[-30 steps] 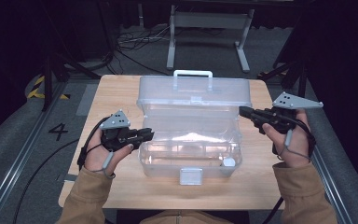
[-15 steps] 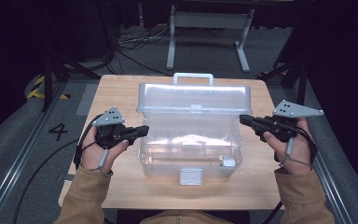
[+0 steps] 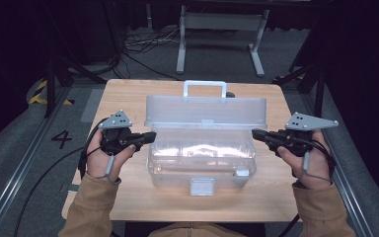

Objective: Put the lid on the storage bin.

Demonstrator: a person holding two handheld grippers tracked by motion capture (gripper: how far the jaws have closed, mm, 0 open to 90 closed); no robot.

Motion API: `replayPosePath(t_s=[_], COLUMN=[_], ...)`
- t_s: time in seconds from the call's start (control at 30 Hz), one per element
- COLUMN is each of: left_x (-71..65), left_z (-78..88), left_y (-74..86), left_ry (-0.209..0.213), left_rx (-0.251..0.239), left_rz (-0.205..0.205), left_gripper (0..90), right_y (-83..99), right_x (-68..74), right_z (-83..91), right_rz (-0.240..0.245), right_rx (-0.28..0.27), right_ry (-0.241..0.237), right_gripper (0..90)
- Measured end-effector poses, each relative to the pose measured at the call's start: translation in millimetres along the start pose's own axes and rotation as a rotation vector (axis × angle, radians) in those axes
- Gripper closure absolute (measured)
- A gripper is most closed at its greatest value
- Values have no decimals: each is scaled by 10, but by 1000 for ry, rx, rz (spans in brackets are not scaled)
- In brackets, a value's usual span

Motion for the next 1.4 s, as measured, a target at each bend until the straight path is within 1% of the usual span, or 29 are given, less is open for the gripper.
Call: replayPosePath(t_s=[0.37,0.47,0.7,0.87,0.9,0.93,0.97,1.0,1.07,1.27,1.33,1.4], left_x=[0,3,-18,-24,-24,-27,-27,-33,-34,-38,-39,-44], left_z=[14,9,-11,-16,-16,-17,-17,-23,-24,-32,-34,-39], left_y=[-8,-8,2,21,21,30,30,39,49,67,69,76], left_ry=[9,5,4,14,14,17,17,24,23,31,30,32], left_rx=[36,55,102,128,128,147,147,162,180,212,217,233], left_rz=[32,36,29,28,28,26,26,24,20,17,16,14], left_gripper=[898,898,898,898,898,898,898,898,898,898,898,898], right_y=[72,90,135,166,166,178,185,191,204,244,250,261], right_x=[56,68,67,65,65,65,67,67,67,48,41,35], right_z=[7,6,13,6,6,0,-3,-6,-13,-36,-40,-45], right_rz=[5,7,7,4,4,6,4,6,5,-13,-16,-22], right_rx=[66,80,120,153,153,171,179,186,204,250,256,267], right_ry=[-15,-20,-16,-21,-21,-20,-25,-26,-27,-26,-23,-25], right_gripper=[898,898,898,898,898,898,898,898,897,896,897,896])
Point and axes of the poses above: each handheld gripper's, and its own axes: z roughly backward along the jaws, y roughly out of its underside, x roughly to its left, the point moved 4 cm from there along -z, roughly forward along the jaws, and after that the axes turned 15 degrees about x, right-handed, at the moved point
